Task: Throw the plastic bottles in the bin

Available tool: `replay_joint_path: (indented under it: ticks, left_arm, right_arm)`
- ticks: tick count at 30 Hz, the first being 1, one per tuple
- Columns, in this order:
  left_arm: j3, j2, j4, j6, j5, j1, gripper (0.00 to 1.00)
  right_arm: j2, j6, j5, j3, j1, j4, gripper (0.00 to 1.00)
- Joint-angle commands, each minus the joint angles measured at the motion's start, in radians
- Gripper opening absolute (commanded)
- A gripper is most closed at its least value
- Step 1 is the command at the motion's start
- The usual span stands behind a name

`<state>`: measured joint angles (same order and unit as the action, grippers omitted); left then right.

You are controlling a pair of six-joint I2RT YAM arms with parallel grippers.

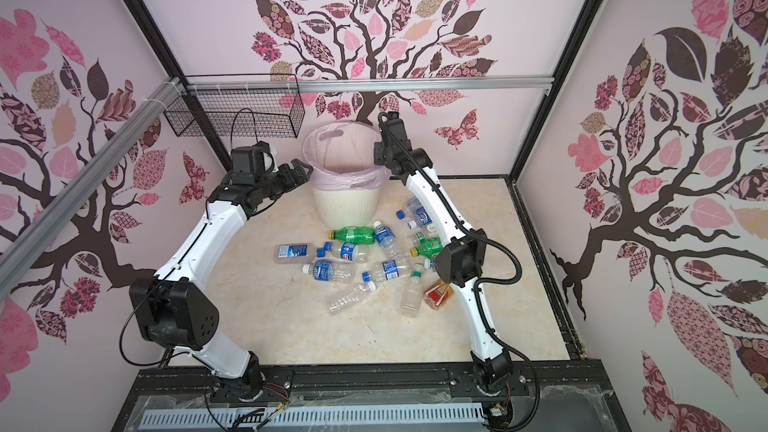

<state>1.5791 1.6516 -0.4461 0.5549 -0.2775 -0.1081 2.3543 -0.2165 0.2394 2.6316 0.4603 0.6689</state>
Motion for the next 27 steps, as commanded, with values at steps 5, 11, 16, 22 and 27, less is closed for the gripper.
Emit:
replay_joint_path:
  ticks: [5, 11, 16, 22, 27]
  left_arm:
    - [0.044, 0.048, 0.133, 0.043, -0.121, -0.004, 0.97]
    - [0.034, 0.065, 0.117, 0.052, -0.123, -0.027, 0.97]
    - [-0.017, 0.035, 0.112, 0.051, -0.103, -0.026, 0.97]
    - [-0.017, 0.067, 0.114, 0.066, -0.163, -0.038, 0.97]
    - [-0.05, 0.039, 0.113, 0.058, -0.16, -0.04, 0.97]
  right_arm:
    - [-0.007, 0.039, 0.018, 0.017, -0.007, 0.074, 0.21]
    - [-0.014, 0.054, 0.026, 0.016, -0.006, 0.056, 0.24]
    - [-0.017, 0.069, 0.022, 0.015, -0.007, 0.038, 0.25]
    - [-0.036, 0.094, 0.046, -0.017, -0.008, 0.032, 0.25]
    - [-0.038, 0.074, 0.001, 0.005, -0.008, 0.024, 0.3]
